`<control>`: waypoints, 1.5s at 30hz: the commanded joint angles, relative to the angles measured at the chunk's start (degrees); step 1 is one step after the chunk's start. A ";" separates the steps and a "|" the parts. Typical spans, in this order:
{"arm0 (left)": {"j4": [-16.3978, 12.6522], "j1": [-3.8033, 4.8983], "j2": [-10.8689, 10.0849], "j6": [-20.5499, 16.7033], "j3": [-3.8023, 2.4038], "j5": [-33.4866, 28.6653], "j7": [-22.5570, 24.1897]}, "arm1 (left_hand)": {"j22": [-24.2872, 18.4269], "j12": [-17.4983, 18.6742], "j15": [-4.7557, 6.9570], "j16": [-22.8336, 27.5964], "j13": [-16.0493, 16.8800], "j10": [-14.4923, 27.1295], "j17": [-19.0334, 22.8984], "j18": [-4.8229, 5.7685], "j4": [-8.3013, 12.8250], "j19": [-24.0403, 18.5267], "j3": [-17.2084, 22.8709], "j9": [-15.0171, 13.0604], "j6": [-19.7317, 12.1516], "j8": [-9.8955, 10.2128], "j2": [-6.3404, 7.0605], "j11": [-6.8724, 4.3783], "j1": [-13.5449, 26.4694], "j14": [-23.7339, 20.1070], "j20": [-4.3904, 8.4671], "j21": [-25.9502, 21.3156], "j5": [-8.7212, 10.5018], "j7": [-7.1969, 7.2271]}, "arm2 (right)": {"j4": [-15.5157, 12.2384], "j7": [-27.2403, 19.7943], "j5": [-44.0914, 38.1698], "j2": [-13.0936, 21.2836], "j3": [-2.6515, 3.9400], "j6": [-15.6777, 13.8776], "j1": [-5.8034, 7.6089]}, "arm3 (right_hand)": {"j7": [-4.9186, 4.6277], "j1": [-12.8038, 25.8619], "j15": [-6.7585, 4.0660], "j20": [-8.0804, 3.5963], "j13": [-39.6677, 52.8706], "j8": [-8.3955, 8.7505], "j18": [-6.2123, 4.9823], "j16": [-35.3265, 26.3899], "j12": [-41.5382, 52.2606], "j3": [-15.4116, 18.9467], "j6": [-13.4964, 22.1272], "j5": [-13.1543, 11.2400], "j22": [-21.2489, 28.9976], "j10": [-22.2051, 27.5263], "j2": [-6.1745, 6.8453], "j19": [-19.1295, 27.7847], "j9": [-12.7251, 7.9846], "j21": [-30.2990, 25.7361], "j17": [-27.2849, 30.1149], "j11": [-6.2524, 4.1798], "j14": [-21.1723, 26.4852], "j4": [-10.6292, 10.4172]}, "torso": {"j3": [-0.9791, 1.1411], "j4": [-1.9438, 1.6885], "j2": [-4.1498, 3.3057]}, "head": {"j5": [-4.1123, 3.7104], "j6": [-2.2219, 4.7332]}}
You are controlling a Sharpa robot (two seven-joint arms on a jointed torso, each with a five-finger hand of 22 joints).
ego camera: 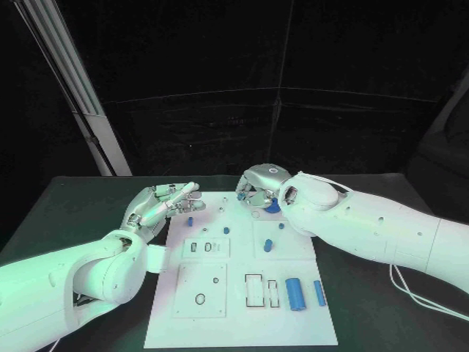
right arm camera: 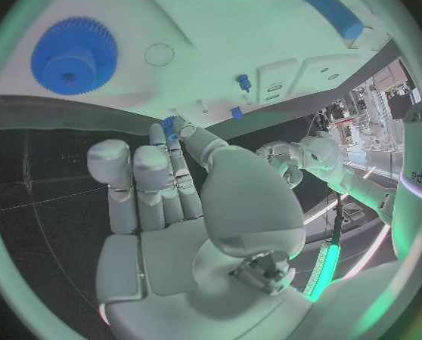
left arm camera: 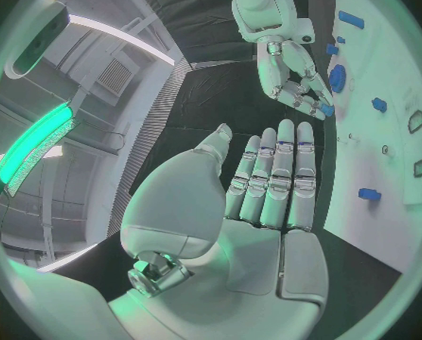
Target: Assemble the parts on the task board
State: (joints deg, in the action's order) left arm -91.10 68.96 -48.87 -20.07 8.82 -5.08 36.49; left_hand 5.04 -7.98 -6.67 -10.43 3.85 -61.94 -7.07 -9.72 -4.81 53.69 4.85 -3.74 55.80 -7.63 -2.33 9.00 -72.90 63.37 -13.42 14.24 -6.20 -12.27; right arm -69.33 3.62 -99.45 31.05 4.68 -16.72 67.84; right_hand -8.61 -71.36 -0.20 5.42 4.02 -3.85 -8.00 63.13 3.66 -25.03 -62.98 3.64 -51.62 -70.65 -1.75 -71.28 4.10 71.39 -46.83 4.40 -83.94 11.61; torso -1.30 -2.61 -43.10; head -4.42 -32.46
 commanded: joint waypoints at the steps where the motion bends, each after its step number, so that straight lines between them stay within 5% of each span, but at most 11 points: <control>1: -0.18 0.10 0.12 0.94 -0.04 0.36 0.12 | -0.05 0.08 -0.16 0.30 -0.06 -0.24 -0.09 -0.84 0.28 0.31 -0.02 0.05 0.17 0.32 -0.23 0.22 -0.27 0.18 0.11 -0.29 0.18 -0.23 | 1.88 0.45 0.94 -1.55 0.04 -2.56 0.26 | 0.06 0.50 -0.38 0.06 -0.10 -0.31 0.78 0.29 0.02 0.04 -0.43 -0.17 -0.11 -0.34 0.33 -0.34 -0.03 0.33 -0.13 -0.07 -0.28 -0.35 | 0.06 -0.12 -0.09 | 0.18 0.09; 13: -0.19 0.15 0.27 0.96 -0.05 0.36 0.07 | -0.12 0.21 -0.18 0.41 -0.06 -0.24 -0.10 -0.84 0.40 0.33 0.04 0.06 0.14 0.43 -0.23 0.24 -0.30 0.18 0.09 -0.38 0.19 -0.26 | 7.98 -0.98 1.30 -6.56 0.04 -1.75 0.37 | 0.00 0.51 -0.35 0.06 -0.15 -0.15 0.80 0.52 -0.07 -0.26 -0.30 0.00 -0.24 -0.16 0.66 -0.31 -0.08 0.46 -0.30 -0.01 -0.26 -0.64 | 0.04 -0.16 -0.20 | 0.33 -0.11; 45: -0.43 0.50 0.29 0.65 -0.06 0.35 -0.05 | -0.18 0.30 -0.20 0.50 -0.06 -0.22 -0.10 -0.84 0.48 0.33 0.09 0.06 0.12 0.50 -0.23 0.27 -0.33 0.16 0.08 -0.44 0.19 -0.29 | 11.80 0.13 -0.02 -10.55 0.00 3.22 0.36 | -0.25 1.05 -0.15 0.22 -0.23 0.15 0.83 0.76 -0.13 -0.51 0.23 -0.07 -0.47 0.49 1.86 -0.17 -0.19 0.76 -0.17 0.25 -0.09 -1.74 | -0.09 -0.48 -0.06 | 0.49 -1.55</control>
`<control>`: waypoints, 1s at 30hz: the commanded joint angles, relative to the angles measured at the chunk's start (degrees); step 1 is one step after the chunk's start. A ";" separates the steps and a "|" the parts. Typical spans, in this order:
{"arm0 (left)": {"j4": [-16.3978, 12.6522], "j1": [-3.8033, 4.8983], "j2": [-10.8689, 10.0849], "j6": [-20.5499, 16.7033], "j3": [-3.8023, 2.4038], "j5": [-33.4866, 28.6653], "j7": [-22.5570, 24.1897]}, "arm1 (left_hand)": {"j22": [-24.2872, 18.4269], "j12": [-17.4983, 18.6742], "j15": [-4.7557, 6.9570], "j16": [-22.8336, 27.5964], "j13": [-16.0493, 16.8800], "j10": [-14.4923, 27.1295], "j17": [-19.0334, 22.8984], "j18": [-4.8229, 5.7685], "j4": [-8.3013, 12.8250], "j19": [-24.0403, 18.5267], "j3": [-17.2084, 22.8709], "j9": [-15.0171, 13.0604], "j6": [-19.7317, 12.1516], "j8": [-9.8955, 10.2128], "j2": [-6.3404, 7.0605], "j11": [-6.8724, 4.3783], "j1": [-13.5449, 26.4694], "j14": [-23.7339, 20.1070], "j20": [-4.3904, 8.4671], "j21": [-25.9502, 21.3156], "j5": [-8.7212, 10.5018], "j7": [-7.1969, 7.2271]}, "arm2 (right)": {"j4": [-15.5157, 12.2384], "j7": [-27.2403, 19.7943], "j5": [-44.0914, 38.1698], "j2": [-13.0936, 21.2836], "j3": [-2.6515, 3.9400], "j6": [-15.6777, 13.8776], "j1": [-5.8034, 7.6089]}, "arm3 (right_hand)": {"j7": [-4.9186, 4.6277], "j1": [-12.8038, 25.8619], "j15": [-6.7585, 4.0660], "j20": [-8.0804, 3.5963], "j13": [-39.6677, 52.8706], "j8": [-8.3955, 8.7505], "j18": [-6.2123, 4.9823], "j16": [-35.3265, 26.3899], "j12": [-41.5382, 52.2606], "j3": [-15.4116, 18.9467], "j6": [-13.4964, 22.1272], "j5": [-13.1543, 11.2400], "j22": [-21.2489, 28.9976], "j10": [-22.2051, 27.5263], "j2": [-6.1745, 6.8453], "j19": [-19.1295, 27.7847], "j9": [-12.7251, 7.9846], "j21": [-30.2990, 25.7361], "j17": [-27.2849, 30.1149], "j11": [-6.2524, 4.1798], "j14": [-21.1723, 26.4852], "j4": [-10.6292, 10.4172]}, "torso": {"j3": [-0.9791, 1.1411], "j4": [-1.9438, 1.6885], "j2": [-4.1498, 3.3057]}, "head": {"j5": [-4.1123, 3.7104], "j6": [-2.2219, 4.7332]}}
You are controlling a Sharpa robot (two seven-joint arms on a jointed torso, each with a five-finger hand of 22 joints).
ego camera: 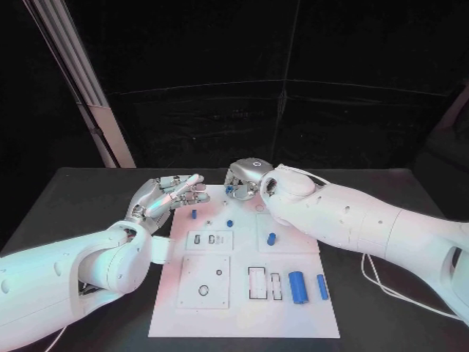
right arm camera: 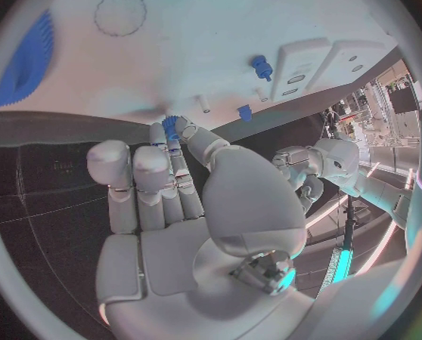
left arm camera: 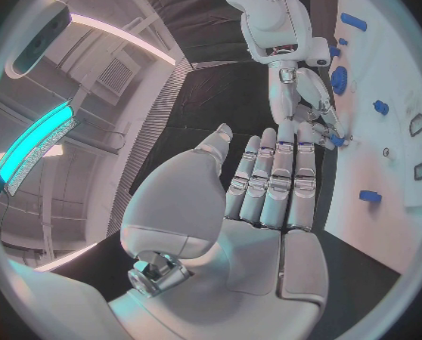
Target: Assemble the parts on the task board
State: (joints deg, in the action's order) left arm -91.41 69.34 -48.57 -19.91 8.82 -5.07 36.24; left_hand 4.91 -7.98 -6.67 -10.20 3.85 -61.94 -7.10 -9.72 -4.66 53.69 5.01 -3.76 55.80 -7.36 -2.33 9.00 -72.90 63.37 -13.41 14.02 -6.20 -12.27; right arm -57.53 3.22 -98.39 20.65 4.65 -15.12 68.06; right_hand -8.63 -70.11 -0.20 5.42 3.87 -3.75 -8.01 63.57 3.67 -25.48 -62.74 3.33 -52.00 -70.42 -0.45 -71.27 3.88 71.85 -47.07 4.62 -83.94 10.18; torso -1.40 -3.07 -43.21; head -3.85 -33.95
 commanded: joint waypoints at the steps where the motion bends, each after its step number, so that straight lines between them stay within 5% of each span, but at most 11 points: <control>1: -0.10 0.12 -0.02 0.50 -0.06 0.34 0.19 | -0.05 0.30 -0.20 0.28 -0.07 -0.22 -0.07 -0.84 0.33 0.33 -0.07 0.07 0.12 0.23 -0.23 0.26 -0.33 0.17 0.08 -0.22 0.19 -0.29 | 0.03 0.61 -1.17 -0.18 0.02 1.71 0.14 | -0.25 -0.15 -0.13 0.23 -0.09 0.07 0.83 0.28 -0.14 -0.06 0.04 0.22 -0.03 0.32 0.67 -0.13 0.02 0.28 0.16 0.05 -0.06 -0.42 | 0.01 -0.01 0.06 | -0.07 -0.06; 11: -0.04 0.15 -0.07 0.60 -0.06 0.34 0.07 | -0.12 0.43 -0.22 0.39 -0.07 -0.20 -0.08 -0.84 0.44 0.34 -0.02 0.07 0.09 0.33 -0.21 0.30 -0.35 0.16 0.06 -0.31 0.20 -0.32 | 0.53 1.58 -1.76 -0.61 0.02 0.41 0.13 | -1.03 0.23 0.46 0.65 -0.29 0.31 0.37 -2.94 -0.28 -0.23 2.07 0.11 2.61 2.68 2.09 1.58 -0.22 -1.05 4.95 0.72 1.43 -1.53 | 0.00 0.04 0.01 | -0.01 0.07; 15: -0.06 0.17 -0.11 0.71 -0.06 0.34 -0.05 | -0.12 0.43 -0.22 0.39 -0.07 -0.20 -0.08 -0.84 0.44 0.34 -0.02 0.07 0.09 0.33 -0.21 0.30 -0.35 0.16 0.06 -0.31 0.20 -0.32 | 0.73 1.45 -1.66 -0.85 0.02 -0.89 0.13 | -2.42 1.07 1.75 1.83 -0.38 0.37 -0.46 -7.55 -0.25 2.02 9.37 0.02 7.66 9.05 5.06 4.59 -0.42 -4.02 11.16 2.35 3.21 -2.68 | 0.01 0.10 -0.03 | 0.00 0.20; 17: -0.05 0.18 -0.11 0.78 -0.06 0.34 -0.10 | -0.14 0.47 -0.23 0.42 -0.07 -0.18 -0.09 -0.84 0.47 0.35 0.00 0.08 0.08 0.37 -0.22 0.31 -0.36 0.16 0.05 -0.33 0.20 -0.33 | 0.71 1.34 -1.50 -0.88 0.02 -1.55 0.13 | -2.42 0.69 1.87 2.22 -0.29 0.54 -0.67 -8.69 0.00 4.10 18.22 0.04 8.70 11.59 5.58 5.10 -0.62 -4.79 12.59 2.54 3.36 -3.52 | 0.02 0.09 -0.04 | -0.02 0.21; 19: -0.07 0.19 -0.14 0.81 -0.06 0.28 -0.12 | -0.15 0.48 -0.23 0.43 -0.07 -0.17 -0.09 -0.84 0.47 0.35 0.01 0.08 0.07 0.37 -0.22 0.31 -0.35 0.16 0.05 -0.34 0.20 -0.34 | 0.58 1.24 -1.31 -0.81 0.02 -2.06 0.13 | -2.57 0.21 1.95 2.30 -0.24 0.63 -0.71 -9.04 0.13 5.26 20.64 0.06 8.97 12.22 5.60 5.13 -0.63 -5.01 13.03 2.67 3.27 -4.02 | 0.03 0.13 -0.04 | -0.03 0.15; 24: -0.22 0.21 -0.28 0.90 -0.06 -0.04 -0.13 | -0.16 0.52 -0.24 0.46 -0.08 -0.15 -0.09 -0.84 0.49 0.35 0.02 0.08 0.06 0.40 -0.22 0.32 -0.35 0.15 0.05 -0.36 0.21 -0.35 | -1.28 1.11 -0.42 0.73 0.02 -3.41 0.12 | -3.04 -0.96 2.16 2.50 -0.15 0.36 -0.68 -9.14 0.59 6.52 19.78 0.44 9.01 12.04 5.14 4.89 -0.43 -5.05 13.20 2.96 3.01 -4.59 | 0.11 0.29 -0.04 | -0.03 0.10; 26: -0.29 0.21 -0.41 0.90 -0.06 -0.10 -0.15 | -0.16 0.52 -0.24 0.46 -0.08 -0.15 -0.09 -0.84 0.49 0.35 0.02 0.08 0.06 0.40 -0.22 0.32 -0.35 0.15 0.05 -0.36 0.21 -0.35 | -2.91 1.21 0.63 2.27 0.02 -3.86 0.12 | -3.01 -1.49 2.06 2.50 0.08 -0.48 -0.63 -8.66 1.50 6.71 15.34 1.31 8.62 10.37 4.53 4.51 0.07 -4.79 12.65 2.79 2.68 -4.95 | 0.16 0.35 0.03 | 0.00 0.12; 30: -0.48 0.22 -0.87 0.80 -0.05 -0.16 -0.13 | -0.20 0.58 -0.25 0.51 -0.08 -0.13 -0.10 -0.84 0.50 0.36 0.06 0.08 0.05 0.45 -0.27 0.34 -0.33 0.15 0.04 -0.40 0.20 -0.36 | -6.94 2.09 3.87 6.54 0.02 -4.00 0.12 | -1.59 -2.51 0.62 1.50 1.71 -2.39 -0.38 -6.16 5.88 5.91 8.92 4.66 6.61 1.23 3.73 3.07 0.79 -3.48 9.49 0.66 1.57 -5.41 | 0.13 0.70 0.28 | 0.19 0.06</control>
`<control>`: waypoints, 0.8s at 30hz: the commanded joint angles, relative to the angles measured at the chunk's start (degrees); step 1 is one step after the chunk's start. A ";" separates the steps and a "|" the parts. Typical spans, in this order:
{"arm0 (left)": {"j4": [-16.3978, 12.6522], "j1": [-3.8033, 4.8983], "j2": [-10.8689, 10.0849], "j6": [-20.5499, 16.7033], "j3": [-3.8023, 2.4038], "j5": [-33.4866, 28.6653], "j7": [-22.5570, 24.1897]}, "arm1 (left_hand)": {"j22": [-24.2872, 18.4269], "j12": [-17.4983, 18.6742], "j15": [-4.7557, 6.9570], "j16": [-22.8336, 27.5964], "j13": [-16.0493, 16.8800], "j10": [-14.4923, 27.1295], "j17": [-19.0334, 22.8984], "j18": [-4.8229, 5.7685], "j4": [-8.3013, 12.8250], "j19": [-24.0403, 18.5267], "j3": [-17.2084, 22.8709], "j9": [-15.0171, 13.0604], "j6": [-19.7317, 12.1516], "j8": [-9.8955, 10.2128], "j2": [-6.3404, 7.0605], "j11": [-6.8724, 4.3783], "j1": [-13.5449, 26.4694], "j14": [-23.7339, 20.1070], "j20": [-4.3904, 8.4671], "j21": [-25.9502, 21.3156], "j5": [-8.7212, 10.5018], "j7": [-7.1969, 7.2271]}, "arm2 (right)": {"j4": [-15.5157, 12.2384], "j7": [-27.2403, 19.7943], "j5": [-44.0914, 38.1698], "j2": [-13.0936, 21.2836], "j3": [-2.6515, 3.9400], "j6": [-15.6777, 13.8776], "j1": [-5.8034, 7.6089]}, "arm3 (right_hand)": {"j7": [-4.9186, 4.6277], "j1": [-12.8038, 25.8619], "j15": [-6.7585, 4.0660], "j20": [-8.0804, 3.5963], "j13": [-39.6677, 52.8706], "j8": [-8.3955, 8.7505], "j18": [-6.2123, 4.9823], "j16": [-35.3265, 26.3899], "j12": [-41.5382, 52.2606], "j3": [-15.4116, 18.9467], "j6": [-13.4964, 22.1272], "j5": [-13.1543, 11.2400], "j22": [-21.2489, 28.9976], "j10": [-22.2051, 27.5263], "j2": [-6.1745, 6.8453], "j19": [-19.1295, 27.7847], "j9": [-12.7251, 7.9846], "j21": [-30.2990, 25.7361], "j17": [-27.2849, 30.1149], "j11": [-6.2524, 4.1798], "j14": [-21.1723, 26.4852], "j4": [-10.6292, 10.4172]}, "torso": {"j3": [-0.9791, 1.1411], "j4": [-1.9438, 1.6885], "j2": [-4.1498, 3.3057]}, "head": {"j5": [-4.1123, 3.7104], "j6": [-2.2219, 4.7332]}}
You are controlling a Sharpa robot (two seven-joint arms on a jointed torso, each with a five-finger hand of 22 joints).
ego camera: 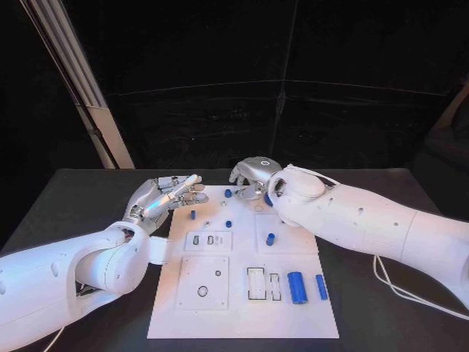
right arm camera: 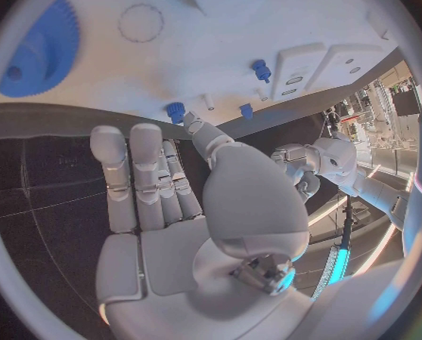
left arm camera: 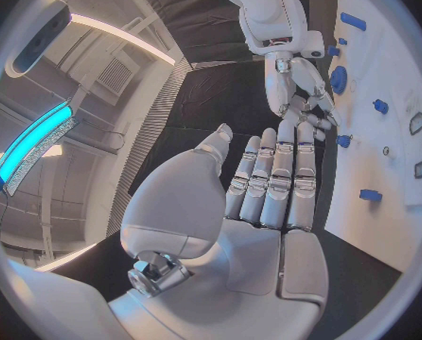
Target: Assemble the parts on the task board
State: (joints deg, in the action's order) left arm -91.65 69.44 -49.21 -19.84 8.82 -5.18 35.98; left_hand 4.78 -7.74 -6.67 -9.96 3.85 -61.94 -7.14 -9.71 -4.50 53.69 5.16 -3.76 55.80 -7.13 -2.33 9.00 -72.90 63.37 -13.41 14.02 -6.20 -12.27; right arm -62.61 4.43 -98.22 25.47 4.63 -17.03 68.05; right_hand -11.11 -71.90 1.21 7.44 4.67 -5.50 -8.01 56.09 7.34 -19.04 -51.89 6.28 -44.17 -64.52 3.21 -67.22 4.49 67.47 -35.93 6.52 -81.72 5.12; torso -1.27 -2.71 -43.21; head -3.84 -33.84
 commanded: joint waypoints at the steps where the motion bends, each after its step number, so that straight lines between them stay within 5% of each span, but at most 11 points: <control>1: -0.31 0.12 -0.35 0.69 -0.05 -0.06 0.15 | -0.06 0.35 -0.25 0.27 -0.09 -0.13 -0.06 -0.85 0.35 0.36 -0.10 0.08 0.05 0.21 -0.27 0.34 -0.33 0.15 0.04 -0.40 0.21 -0.36 | -3.09 1.22 4.83 3.07 0.05 -2.10 0.13 | 1.35 -0.70 -1.26 -0.94 1.52 -0.73 -0.21 2.05 3.36 -0.51 -2.37 2.14 -2.17 -6.99 0.30 -1.56 0.15 1.45 -2.63 -1.87 -0.95 -0.48 | 0.01 0.55 0.39 | 0.22 -0.11; 6: -0.48 0.12 -0.74 0.61 -0.04 -0.16 0.17 | -0.09 0.40 -0.25 0.31 -0.08 -0.12 -0.07 -0.85 0.40 0.37 -0.03 0.08 0.06 0.25 -0.34 0.34 -0.37 0.17 0.03 -0.43 0.20 -0.35 | -9.03 3.63 12.91 10.04 0.36 -0.85 0.18 | 3.29 2.44 -3.10 -2.91 6.40 -0.67 1.25 9.34 10.03 2.55 -3.33 2.44 -9.86 -15.64 2.97 -5.85 -0.15 5.75 -12.76 -4.07 -3.31 -3.17 | 0.12 1.12 0.71 | 0.55 0.02; 10: -0.48 0.12 -0.83 0.64 -0.04 -0.26 0.15 | -0.11 0.44 -0.25 0.34 -0.08 -0.13 -0.08 -0.85 0.44 0.39 0.02 0.07 0.07 0.27 -0.39 0.33 -0.40 0.19 0.03 -0.46 0.19 -0.33 | -11.59 5.25 16.52 13.74 0.65 1.81 0.19 | 3.69 3.66 -3.51 -3.56 14.34 -0.30 2.30 15.92 17.68 6.64 -2.14 4.78 -15.46 -16.03 4.35 -8.58 -0.48 8.99 -22.08 -4.41 -4.43 -5.72 | 0.25 1.38 0.78 | 0.64 0.06; 14: -0.37 0.11 -0.76 0.71 -0.03 -0.30 0.13 | -0.11 0.44 -0.25 0.34 -0.08 -0.13 -0.08 -0.85 0.44 0.39 0.02 0.07 0.07 0.27 -0.39 0.33 -0.40 0.19 0.03 -0.46 0.19 -0.33 | -12.40 6.63 17.77 15.81 0.77 4.73 0.20 | 3.21 2.09 -2.95 -3.23 37.29 -0.04 2.89 20.47 38.53 11.20 -0.05 5.07 -19.11 -15.29 3.80 -9.78 -0.55 11.11 -28.88 -3.99 -4.65 -8.49 | 0.25 1.36 0.70 | 0.47 0.12; 15: -0.33 0.11 -0.71 0.74 -0.03 -0.31 0.12 | -0.11 0.44 -0.25 0.34 -0.08 -0.13 -0.08 -0.85 0.44 0.39 0.02 0.07 0.07 0.27 -0.39 0.33 -0.40 0.19 0.03 -0.46 0.19 -0.33 | -12.44 6.94 17.61 16.15 0.78 5.43 0.20 | 3.15 0.54 -2.68 -2.60 44.24 -0.22 3.20 21.58 44.71 13.10 0.77 5.45 -20.00 -13.97 2.25 -9.89 -0.47 11.74 -30.41 -3.72 -4.53 -10.22 | 0.28 1.44 0.70 | 0.47 0.13; 16: -0.27 0.11 -0.64 0.78 -0.03 -0.31 0.11 | -0.11 0.44 -0.25 0.34 -0.08 -0.13 -0.08 -0.85 0.44 0.39 0.02 0.07 0.07 0.27 -0.39 0.33 -0.40 0.19 0.03 -0.46 0.19 -0.33 | -12.44 7.23 17.34 16.42 0.80 6.03 0.20 | 2.72 0.10 -2.48 -2.72 48.73 -0.37 3.17 22.45 48.59 14.66 1.07 5.03 -20.96 -13.88 3.20 -10.20 -0.46 12.23 -31.94 -3.45 -4.64 -10.78 | 0.24 1.40 0.67 | 0.43 0.15; 24: 0.14 0.10 -0.20 0.99 -0.03 -0.33 0.05 | -0.13 0.47 -0.25 0.37 -0.08 -0.15 -0.09 -0.86 0.49 0.42 0.06 0.07 0.09 0.30 -0.41 0.32 -0.43 0.21 0.03 -0.48 0.19 -0.32 | -11.32 8.41 13.36 16.14 0.84 9.76 0.20 | 1.76 -3.36 -1.59 -1.74 71.69 -1.14 4.52 26.99 69.83 18.64 3.22 5.75 -28.66 -19.68 2.37 -13.59 -0.54 15.99 -39.88 -2.46 -5.76 -14.32 | 0.22 1.31 0.61 | 0.18 0.21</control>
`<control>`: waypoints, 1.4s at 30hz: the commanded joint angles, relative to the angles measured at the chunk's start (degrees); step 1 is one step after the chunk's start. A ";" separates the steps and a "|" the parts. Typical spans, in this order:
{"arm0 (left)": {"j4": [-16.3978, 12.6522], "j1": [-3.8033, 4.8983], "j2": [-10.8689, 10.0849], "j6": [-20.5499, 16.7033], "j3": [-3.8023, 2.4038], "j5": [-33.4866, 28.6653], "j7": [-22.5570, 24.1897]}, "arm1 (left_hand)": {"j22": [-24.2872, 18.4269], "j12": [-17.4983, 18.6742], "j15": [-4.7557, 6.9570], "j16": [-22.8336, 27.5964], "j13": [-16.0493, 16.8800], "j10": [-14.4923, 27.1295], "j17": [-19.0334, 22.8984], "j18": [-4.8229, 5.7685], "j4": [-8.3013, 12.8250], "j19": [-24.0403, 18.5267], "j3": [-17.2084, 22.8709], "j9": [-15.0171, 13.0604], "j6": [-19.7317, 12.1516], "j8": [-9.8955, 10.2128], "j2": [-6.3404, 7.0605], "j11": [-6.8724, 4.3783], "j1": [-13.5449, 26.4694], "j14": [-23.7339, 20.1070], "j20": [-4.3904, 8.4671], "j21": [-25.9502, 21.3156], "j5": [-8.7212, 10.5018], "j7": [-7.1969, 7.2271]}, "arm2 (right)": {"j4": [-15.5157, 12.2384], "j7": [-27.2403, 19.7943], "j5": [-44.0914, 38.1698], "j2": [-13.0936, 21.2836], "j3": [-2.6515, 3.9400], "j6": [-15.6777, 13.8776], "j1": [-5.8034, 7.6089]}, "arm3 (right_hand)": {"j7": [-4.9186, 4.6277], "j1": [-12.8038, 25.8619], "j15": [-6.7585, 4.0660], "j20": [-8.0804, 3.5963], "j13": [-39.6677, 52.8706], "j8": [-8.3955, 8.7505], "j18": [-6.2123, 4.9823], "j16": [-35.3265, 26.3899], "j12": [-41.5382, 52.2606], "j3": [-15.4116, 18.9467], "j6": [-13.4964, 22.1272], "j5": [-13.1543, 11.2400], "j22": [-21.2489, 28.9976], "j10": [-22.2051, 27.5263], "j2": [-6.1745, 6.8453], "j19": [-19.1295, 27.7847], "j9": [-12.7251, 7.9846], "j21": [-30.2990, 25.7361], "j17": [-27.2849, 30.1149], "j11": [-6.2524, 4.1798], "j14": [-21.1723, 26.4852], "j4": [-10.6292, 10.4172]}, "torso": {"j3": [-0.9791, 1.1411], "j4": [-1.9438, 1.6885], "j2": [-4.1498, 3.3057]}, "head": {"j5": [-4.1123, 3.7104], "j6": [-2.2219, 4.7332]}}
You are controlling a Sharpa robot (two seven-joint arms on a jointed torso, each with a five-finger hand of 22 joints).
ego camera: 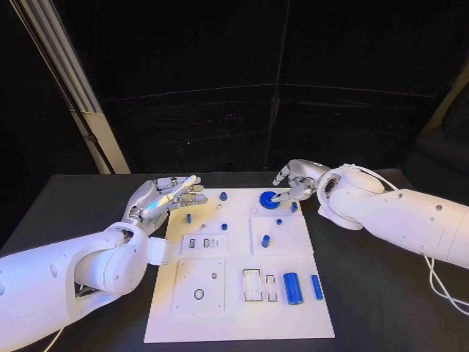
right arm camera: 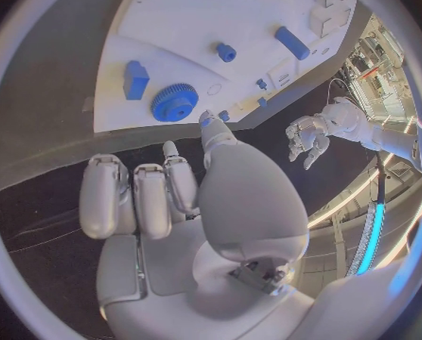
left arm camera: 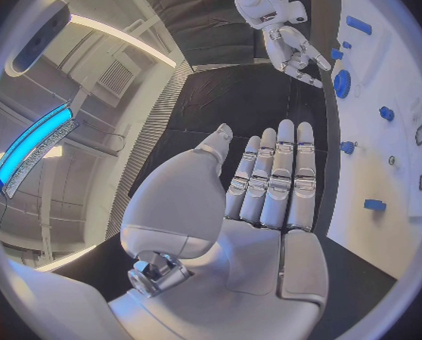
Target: Assemble the parts on the task board
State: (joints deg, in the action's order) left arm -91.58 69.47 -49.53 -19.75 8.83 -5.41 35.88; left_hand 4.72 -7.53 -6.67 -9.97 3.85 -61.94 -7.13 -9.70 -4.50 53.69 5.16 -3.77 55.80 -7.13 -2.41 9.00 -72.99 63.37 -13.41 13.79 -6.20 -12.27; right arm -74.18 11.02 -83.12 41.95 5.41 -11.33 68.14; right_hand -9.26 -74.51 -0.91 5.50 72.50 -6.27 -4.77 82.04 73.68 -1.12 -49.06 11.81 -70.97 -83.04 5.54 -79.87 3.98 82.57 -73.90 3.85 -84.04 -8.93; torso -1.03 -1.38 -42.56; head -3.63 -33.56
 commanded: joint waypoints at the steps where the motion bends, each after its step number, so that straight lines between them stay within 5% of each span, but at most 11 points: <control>1: 0.13 0.06 0.18 0.93 -0.04 -0.10 0.14 | -0.08 0.27 -0.25 0.38 -0.08 -0.15 -0.11 -0.87 0.50 0.43 0.08 0.07 0.09 0.31 -0.34 0.32 -0.35 0.22 0.02 -0.25 0.19 -0.31 | 0.69 1.87 -2.54 -0.72 0.07 4.66 0.10 | -0.18 -1.06 0.60 0.40 5.52 -0.57 1.50 1.64 4.99 1.06 0.54 0.23 -2.93 -1.58 -0.06 -1.40 -0.01 1.40 -2.99 0.41 -3.57 -0.60 | -0.01 -0.03 -0.06 | -0.09 -0.10; 12: 0.40 0.04 0.45 1.07 -0.03 -0.10 0.07 | -0.08 0.27 -0.25 0.38 -0.08 -0.15 -0.11 -0.87 0.50 0.43 0.08 0.07 0.09 0.31 -0.34 0.32 -0.35 0.22 0.02 -0.25 0.19 -0.31 | 3.22 1.20 -4.11 -3.17 0.06 6.09 0.09 | -0.18 -2.52 0.90 0.72 10.97 -1.41 2.46 4.38 10.04 1.43 0.89 0.88 -8.06 -3.61 -1.24 -3.87 0.04 3.61 -8.22 0.48 -4.42 -0.59 | -0.12 -0.22 -0.09 | -0.40 -0.36; 36: 0.59 0.04 0.51 1.48 -0.03 -0.10 -0.24 | -0.13 0.34 -0.24 0.44 -0.07 -0.19 -0.13 -0.88 0.61 0.47 0.17 0.06 0.12 0.36 -0.38 0.30 -0.40 0.26 0.02 -0.30 0.20 -0.28 | 5.69 1.17 -6.58 -5.25 0.04 6.91 0.06 | 0.13 -5.09 0.65 0.59 11.61 -3.38 2.61 4.79 10.41 -0.48 -1.59 -0.73 -9.07 -3.68 -3.82 -4.11 0.29 4.14 -8.99 0.28 -4.45 2.04 | -0.10 -0.16 -0.11 | -0.25 -0.75; 40: 0.61 0.04 0.50 1.54 -0.03 -0.10 -0.28 | -0.13 0.34 -0.24 0.44 -0.07 -0.19 -0.13 -0.88 0.61 0.47 0.17 0.06 0.12 0.36 -0.38 0.30 -0.40 0.26 0.02 -0.30 0.20 -0.28 | 5.46 1.33 -9.15 -5.43 0.04 6.08 0.05 | 0.76 -6.94 0.09 0.17 11.83 -4.95 2.68 4.89 10.57 -2.41 -4.46 -5.85 -9.48 -3.82 -5.57 -4.27 0.63 4.30 -9.23 -0.26 -4.48 3.56 | -0.08 -0.15 -0.11 | -0.27 -0.88; 42: 0.62 0.04 0.48 1.52 -0.03 -0.10 -0.35 | -0.13 0.34 -0.24 0.44 -0.07 -0.19 -0.13 -0.88 0.61 0.47 0.17 0.06 0.12 0.36 -0.38 0.30 -0.40 0.26 0.02 -0.30 0.20 -0.28 | 5.33 1.37 -10.69 -5.52 0.04 5.52 0.05 | 0.93 -7.14 -0.05 0.03 11.90 -5.23 2.70 4.94 10.61 -2.87 -4.94 -6.45 -9.61 -3.87 -5.83 -4.32 0.62 4.35 -9.35 -0.40 -4.51 3.90 | -0.06 -0.11 -0.12 | -0.23 -0.94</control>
State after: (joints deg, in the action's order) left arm -90.92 69.43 -49.07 -19.13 8.84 -5.53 35.56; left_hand 4.64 -7.53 -6.67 -9.71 3.85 -61.94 -7.16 -9.70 -4.35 53.69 5.32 -3.77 55.80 -7.14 -2.57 9.00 -73.14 63.37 -13.41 13.80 -6.20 -12.27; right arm -68.68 12.20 -90.13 36.47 5.51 -5.35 68.21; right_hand -8.47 -81.08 -0.51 5.81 74.94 -11.30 -3.08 86.65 84.08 -3.64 -53.57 5.71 -74.93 -84.05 0.19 -83.98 4.56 86.72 -74.93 3.89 -84.04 -5.13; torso -1.12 -1.52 -42.67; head -3.88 -34.41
